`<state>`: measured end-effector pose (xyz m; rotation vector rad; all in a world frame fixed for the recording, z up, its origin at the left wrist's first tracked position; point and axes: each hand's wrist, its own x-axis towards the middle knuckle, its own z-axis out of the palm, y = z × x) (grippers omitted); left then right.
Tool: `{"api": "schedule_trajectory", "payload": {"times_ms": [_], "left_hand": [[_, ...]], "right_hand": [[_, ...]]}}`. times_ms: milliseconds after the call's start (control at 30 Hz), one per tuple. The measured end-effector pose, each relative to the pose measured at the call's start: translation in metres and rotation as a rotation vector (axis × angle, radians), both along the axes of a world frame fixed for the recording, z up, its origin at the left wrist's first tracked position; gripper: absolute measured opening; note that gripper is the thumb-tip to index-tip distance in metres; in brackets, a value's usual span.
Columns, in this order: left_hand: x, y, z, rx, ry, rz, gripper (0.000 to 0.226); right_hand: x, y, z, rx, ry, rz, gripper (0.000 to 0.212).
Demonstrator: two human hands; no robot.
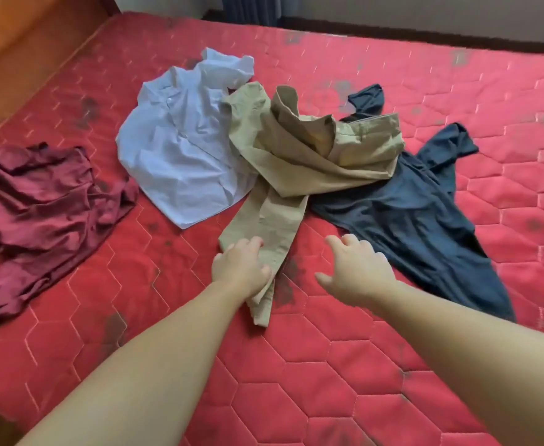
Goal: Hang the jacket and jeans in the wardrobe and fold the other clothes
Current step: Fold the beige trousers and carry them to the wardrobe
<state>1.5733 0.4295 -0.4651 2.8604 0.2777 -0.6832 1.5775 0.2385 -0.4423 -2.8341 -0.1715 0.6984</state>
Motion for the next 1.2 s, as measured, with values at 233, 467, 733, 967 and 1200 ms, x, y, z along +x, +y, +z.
{"api": "schedule_trajectory", "payload": {"times_ms": [233,467,733,967,1200], "left_hand": [[0.056,0.045,-0.122,-0.016,0.150,0.089,0.100],[0.060,0.063,-0.178,-0.274,-0.031,0.288,0.055],[0.036,0.036,-0.163,-0.576,0.114,0.467,0.089],[0.004,-0.038,-0.141,-0.456,0.094,0.437,0.038],[-0.038,-0.065,-0.083,-0.690,0.081,0.243,0.046]], "right_hand": [[0.035,0.076,-0.134,0.340,0.308,-0.429,0.058],[0.046,0.113,-0.197,0.824,0.365,-0.950,0.026],[-0.002,0.082,-0.182,0.801,0.304,-0.726,0.013],[-0.070,0.061,-0.154,0.744,0.502,-0.392,0.009],[-0.058,-0.025,-0.107,1.021,0.749,-0.810,0.030]]}}
